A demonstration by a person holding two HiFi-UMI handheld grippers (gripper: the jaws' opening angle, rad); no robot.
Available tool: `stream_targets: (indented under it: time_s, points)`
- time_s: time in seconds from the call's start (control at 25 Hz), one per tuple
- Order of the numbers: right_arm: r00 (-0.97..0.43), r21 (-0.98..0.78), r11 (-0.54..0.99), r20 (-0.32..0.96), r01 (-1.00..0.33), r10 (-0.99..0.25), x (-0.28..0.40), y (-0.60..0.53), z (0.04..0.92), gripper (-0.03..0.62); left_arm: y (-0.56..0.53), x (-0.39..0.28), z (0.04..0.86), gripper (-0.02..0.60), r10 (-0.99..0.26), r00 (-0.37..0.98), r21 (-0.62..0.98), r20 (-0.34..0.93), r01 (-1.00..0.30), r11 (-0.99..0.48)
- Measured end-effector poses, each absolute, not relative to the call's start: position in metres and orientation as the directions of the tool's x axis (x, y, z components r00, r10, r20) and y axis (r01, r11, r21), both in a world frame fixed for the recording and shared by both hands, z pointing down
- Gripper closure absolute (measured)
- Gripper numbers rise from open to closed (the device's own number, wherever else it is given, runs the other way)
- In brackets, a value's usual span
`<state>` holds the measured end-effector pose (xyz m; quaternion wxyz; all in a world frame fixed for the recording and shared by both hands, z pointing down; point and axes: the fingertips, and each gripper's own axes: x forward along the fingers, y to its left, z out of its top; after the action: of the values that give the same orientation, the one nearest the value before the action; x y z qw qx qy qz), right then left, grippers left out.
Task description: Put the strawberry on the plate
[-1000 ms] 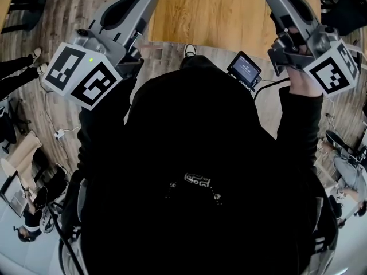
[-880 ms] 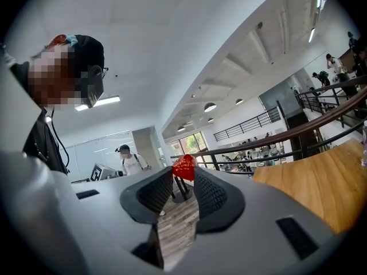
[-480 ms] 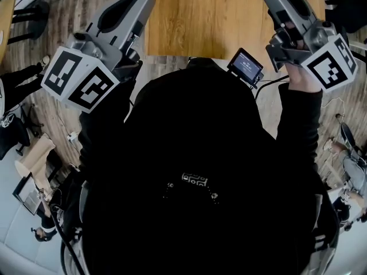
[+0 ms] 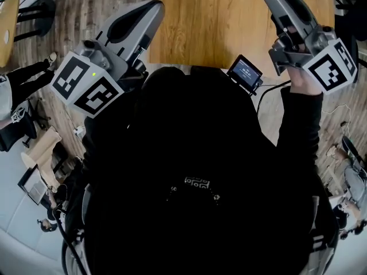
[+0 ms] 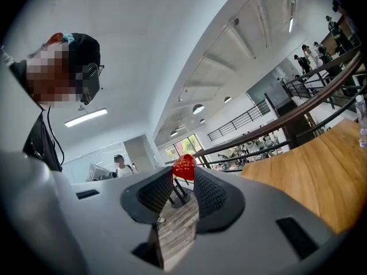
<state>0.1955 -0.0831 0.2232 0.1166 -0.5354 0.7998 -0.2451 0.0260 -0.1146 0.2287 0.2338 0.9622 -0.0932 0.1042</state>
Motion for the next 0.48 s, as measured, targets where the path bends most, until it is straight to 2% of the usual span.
stream_targets:
  time_s: [0.48]
  points:
    - [-0.425,-0.493,0.337,0.073,-0.802,-0.902,0.171,-0.097,0.203,0.471,-0.118,-0.008,0.211,0.583,-0.18,0.954,0.417,0.242,-0.269,-0.868]
